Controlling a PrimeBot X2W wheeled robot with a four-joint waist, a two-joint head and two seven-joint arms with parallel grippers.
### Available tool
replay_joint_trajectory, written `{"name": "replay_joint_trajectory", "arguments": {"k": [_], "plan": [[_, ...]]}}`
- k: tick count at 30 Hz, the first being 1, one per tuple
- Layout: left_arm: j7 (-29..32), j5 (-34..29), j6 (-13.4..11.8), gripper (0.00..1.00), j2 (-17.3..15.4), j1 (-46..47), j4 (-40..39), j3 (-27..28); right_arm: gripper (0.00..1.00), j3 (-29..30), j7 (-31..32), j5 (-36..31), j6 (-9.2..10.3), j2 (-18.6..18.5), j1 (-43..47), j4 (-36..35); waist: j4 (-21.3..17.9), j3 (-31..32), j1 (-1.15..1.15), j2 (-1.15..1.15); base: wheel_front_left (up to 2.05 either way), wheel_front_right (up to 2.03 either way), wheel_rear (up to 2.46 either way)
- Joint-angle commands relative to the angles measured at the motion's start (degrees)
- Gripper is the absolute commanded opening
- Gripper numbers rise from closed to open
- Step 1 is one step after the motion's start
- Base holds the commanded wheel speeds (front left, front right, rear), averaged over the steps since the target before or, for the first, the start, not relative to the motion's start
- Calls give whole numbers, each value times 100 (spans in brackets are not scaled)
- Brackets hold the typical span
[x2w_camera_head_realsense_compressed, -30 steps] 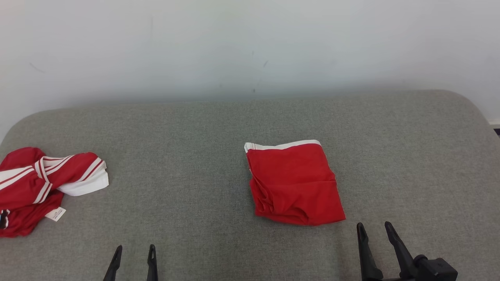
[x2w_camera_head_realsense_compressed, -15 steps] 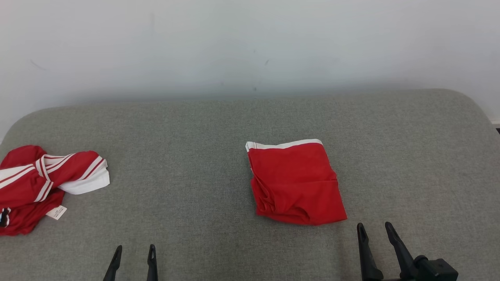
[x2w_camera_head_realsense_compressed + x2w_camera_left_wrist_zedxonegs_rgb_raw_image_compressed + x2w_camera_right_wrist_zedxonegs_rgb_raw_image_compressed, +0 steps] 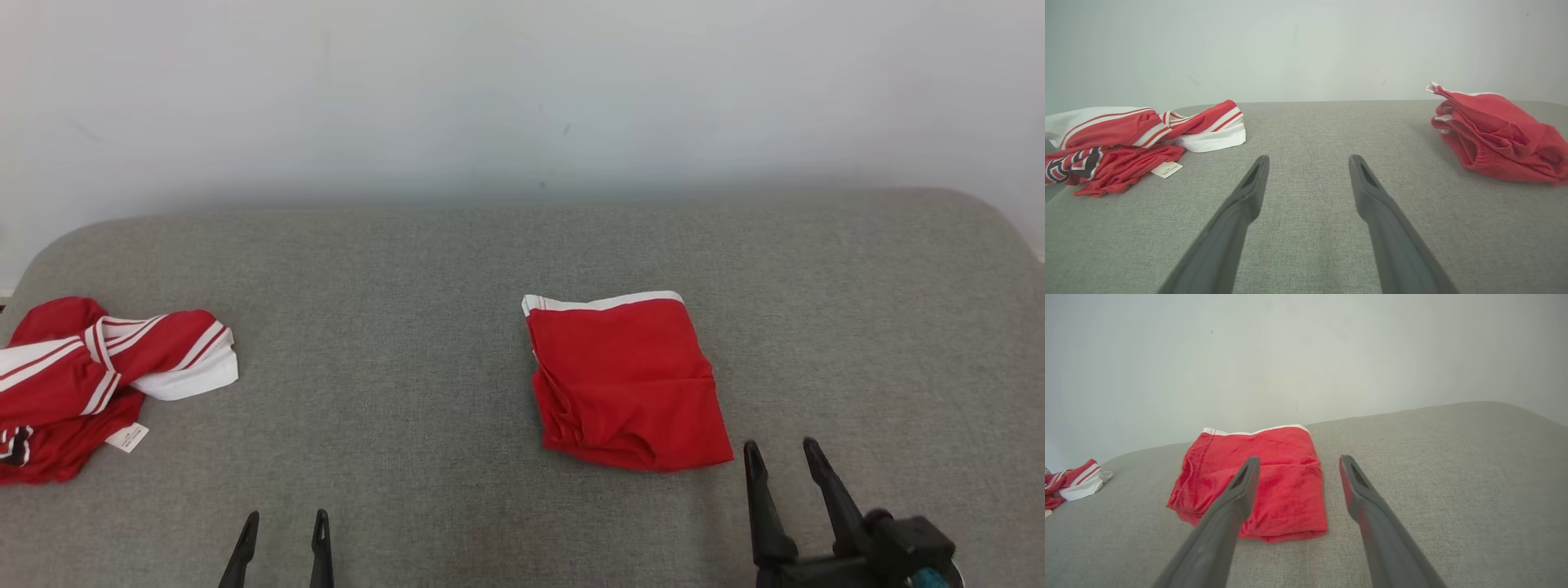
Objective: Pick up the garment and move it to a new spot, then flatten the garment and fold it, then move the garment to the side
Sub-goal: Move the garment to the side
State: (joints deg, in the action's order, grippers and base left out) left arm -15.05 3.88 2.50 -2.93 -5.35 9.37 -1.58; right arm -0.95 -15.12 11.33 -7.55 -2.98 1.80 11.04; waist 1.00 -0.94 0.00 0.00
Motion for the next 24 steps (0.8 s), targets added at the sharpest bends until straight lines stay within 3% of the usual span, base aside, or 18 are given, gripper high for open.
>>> {"name": "replay_joint_trajectory", "arguments": {"k": [1, 8, 18, 24], "plan": [[-18, 89, -26, 100, 8, 56, 7, -16, 100, -22, -2, -63, 14, -5, -204, 63, 61, -43, 0, 0, 0, 0, 0], [-18, 129, -36, 100, 8, 122, 1, -115, 100, -10, -1, -226, 14, -276, -1294, 839, 284, -287, 0, 0, 0, 0, 0], [-18, 219, -50, 100, 8, 495, -1, -308, 100, -301, 60, -53, 14, -825, -3146, 3207, 710, -849, 0, 0, 0, 0, 0], [-18, 284, -102, 100, 8, 638, -39, -419, 100, -512, 126, 182, 14, -893, -3662, 4312, 872, -1025, 0, 0, 0, 0, 0]]}}
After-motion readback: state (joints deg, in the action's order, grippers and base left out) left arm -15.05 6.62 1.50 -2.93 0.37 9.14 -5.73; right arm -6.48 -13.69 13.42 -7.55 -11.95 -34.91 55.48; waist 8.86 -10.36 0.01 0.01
